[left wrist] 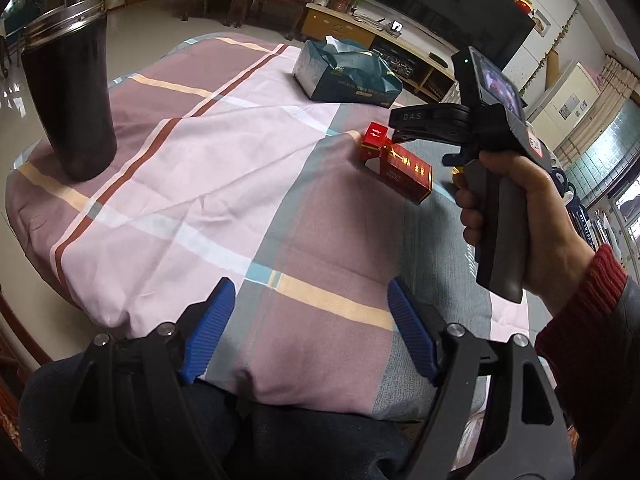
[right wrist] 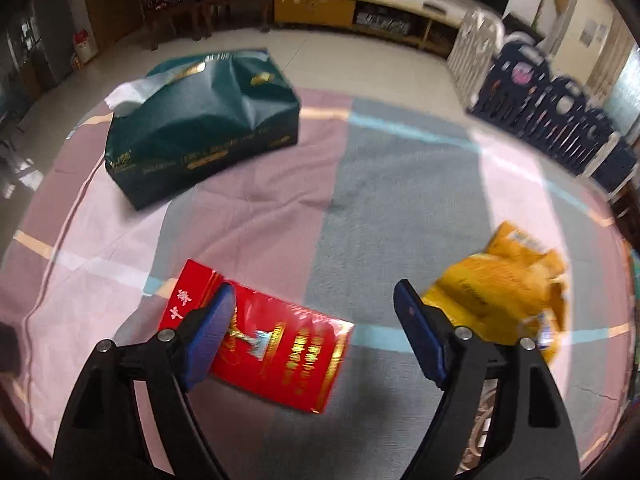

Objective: Collect trash
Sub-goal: 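Grasp the yellow chip bag with the right gripper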

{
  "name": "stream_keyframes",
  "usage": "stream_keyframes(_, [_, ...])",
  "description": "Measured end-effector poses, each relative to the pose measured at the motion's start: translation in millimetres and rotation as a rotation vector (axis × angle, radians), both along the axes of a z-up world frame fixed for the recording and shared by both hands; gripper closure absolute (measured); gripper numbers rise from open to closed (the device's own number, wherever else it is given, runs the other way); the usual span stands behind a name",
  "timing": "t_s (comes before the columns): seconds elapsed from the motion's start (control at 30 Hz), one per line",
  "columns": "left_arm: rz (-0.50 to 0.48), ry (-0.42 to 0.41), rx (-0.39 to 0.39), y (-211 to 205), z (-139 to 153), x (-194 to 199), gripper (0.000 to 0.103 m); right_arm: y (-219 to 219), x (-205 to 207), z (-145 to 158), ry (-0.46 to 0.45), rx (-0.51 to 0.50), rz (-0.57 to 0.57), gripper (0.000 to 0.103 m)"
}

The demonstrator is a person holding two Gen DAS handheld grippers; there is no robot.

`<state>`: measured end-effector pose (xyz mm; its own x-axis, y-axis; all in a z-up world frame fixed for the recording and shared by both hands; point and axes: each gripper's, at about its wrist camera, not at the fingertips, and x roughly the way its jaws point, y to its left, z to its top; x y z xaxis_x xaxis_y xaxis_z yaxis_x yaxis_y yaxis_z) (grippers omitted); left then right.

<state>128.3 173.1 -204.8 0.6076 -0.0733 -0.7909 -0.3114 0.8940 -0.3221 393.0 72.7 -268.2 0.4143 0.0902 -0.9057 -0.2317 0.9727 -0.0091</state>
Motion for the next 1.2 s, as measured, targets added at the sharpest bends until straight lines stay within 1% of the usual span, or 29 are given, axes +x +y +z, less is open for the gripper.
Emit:
stream_keyframes(0.07, [0.007,0.005,-0.008,2,-2,0,0.024,-9,3,-5,0.073,0.111,-0.01,0.023])
stream_keyframes(0.13, [0.011,0.011,-0.015,3,-3,0,0.024,-17,2,-9,0.134,0.184,-0.017,0.023])
stream_keyframes(0.17, [0.012,0.014,-0.015,3,-3,1,0.024,-19,0,-13,0.163,0.204,-0.006,0.023])
stream_keyframes(0.27, [0.009,0.012,-0.01,2,-2,1,0.024,-17,-14,-15,0.194,0.203,0.068,0.023])
stream_keyframes(0.37, [0.013,0.009,-0.006,2,-2,0,0.024,-5,-38,-15,0.248,0.195,0.195,0.023])
stream_keyframes(0.4, [0.015,0.009,-0.005,2,-2,0,0.024,3,-49,-15,0.268,0.187,0.266,0.023])
stream_keyframes(0.43, [0.016,0.009,-0.004,2,-2,0,0.024,11,-59,-13,0.268,0.159,0.335,0.023])
stream_keyframes(0.47, [0.017,0.009,-0.004,2,-2,0,0.024,17,-67,-10,0.235,0.112,0.374,0.023])
stream_keyframes(0.5, [0.018,0.009,-0.004,2,-2,0,0.024,23,-73,-6,0.169,0.04,0.393,0.023])
stream_keyframes(0.53, [0.018,0.01,-0.004,2,-2,0,0.024,27,-74,-2,0.11,-0.02,0.381,0.023])
stream_keyframes(0.6, [0.018,0.01,-0.003,2,-2,0,0.024,29,-66,1,0.04,-0.087,0.331,0.023])
stream_keyframes(0.73, [0.018,0.013,-0.005,2,-2,-1,0.024,34,-45,-1,-0.026,-0.102,0.224,0.023])
stream_keyframes(0.8, [0.017,0.016,-0.005,2,-2,0,0.024,45,-34,-7,-0.059,-0.138,0.211,0.023])
stream_keyframes(0.87, [0.017,0.018,-0.005,3,-3,0,0.024,50,-26,-14,-0.064,-0.175,0.216,0.023])
stream_keyframes(0.9, [0.017,0.02,-0.005,3,-3,1,0.024,50,-26,-19,-0.051,-0.168,0.221,0.029])
stream_keyframes(0.93, [0.018,0.022,-0.006,3,-4,1,0.024,50,-23,-22,-0.04,-0.153,0.224,0.032])
stream_keyframes(1.03, [0.021,0.028,-0.008,4,-4,2,0.024,48,-22,-23,-0.042,-0.114,0.233,0.035])
stream_keyframes(1.1, [0.02,0.028,-0.007,4,-4,2,0.024,40,-26,-21,-0.032,-0.106,0.237,0.038])
stream_keyframes(1.2, [0.021,0.029,-0.009,5,-5,1,0.024,32,-41,-17,0.006,-0.066,0.24,0.039])
